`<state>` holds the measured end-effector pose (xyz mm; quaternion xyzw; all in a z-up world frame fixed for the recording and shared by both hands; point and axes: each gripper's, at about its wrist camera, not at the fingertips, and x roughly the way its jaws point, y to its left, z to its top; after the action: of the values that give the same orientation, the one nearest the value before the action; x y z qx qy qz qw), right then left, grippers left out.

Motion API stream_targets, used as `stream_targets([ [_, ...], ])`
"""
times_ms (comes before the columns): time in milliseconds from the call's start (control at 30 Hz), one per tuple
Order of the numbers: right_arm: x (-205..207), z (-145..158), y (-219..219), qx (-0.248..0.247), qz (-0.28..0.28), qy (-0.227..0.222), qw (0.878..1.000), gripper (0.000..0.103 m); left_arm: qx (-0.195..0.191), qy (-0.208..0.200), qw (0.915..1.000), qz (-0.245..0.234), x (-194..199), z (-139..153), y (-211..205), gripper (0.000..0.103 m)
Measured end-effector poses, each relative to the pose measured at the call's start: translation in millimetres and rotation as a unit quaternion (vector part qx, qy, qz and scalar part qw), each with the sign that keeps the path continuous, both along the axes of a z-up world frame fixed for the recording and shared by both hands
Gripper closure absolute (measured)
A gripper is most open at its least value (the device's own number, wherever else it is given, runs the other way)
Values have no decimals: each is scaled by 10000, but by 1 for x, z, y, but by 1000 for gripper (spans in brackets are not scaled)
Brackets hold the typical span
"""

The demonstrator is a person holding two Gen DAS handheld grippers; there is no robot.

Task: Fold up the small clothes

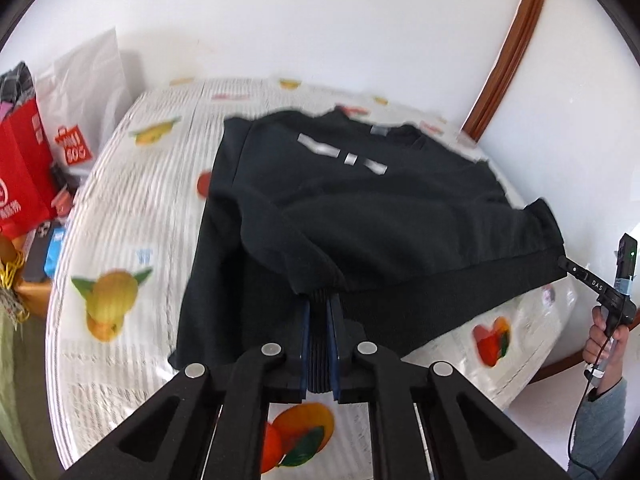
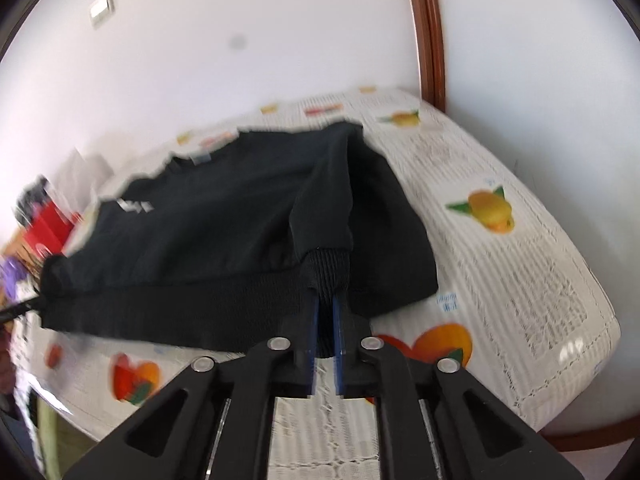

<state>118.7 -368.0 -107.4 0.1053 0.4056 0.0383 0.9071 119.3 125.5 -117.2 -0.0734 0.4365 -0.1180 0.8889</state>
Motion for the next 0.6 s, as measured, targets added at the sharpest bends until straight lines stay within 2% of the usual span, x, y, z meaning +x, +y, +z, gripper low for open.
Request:
stream_targets([
  [167,11,30,-13,580,-32,-421,9974,98,-13,-386,9992,61,9,25,-2,96],
  [300,29,46,-5,715,-61,-618,9955,98,-137,-519,9984,189,27,36,-1,96],
  [600,91,45,-5,890,-165,-640,9938,98,-377,-499,9970,459,78,32,9,95],
])
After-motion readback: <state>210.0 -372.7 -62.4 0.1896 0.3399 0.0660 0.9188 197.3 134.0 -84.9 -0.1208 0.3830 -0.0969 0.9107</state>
